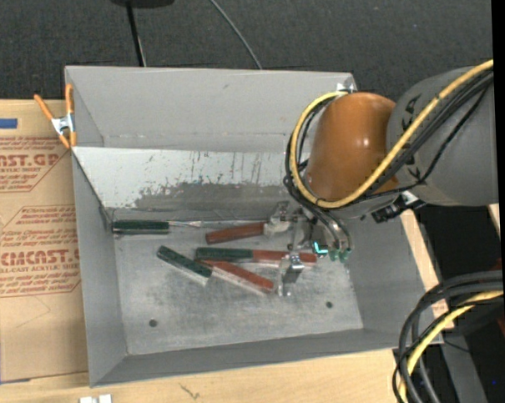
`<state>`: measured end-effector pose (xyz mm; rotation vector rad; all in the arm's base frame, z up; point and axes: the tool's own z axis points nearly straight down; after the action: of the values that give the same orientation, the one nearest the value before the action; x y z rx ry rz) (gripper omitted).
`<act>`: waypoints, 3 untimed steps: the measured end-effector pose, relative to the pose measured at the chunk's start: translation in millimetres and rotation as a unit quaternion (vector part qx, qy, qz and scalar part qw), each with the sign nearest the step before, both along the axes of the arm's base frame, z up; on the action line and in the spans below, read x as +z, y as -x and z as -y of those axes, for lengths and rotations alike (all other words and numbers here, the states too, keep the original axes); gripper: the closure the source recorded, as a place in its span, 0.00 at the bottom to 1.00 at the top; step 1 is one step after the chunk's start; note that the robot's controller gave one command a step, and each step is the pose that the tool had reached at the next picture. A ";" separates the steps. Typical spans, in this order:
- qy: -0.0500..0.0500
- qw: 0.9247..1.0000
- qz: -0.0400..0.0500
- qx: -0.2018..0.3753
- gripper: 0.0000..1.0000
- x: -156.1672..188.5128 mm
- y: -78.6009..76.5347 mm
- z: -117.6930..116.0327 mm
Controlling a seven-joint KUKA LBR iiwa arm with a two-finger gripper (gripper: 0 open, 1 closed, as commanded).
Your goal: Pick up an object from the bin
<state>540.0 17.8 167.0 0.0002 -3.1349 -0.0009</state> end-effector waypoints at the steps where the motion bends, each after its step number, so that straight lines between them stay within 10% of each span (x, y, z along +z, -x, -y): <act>1: 0.000 1.000 0.004 0.000 0.00 3.7 -1.9 0.0; 2: 0.000 0.997 0.008 0.075 1.00 -91.4 -16.4 -1.9; 3: 0.000 0.997 0.008 0.075 1.00 -91.3 -16.5 -1.8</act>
Offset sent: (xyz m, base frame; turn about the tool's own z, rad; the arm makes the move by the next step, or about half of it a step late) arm 0.0125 0.0007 -0.0970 -0.1502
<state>556.5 19.6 75.7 0.2371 -3.1421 -0.0011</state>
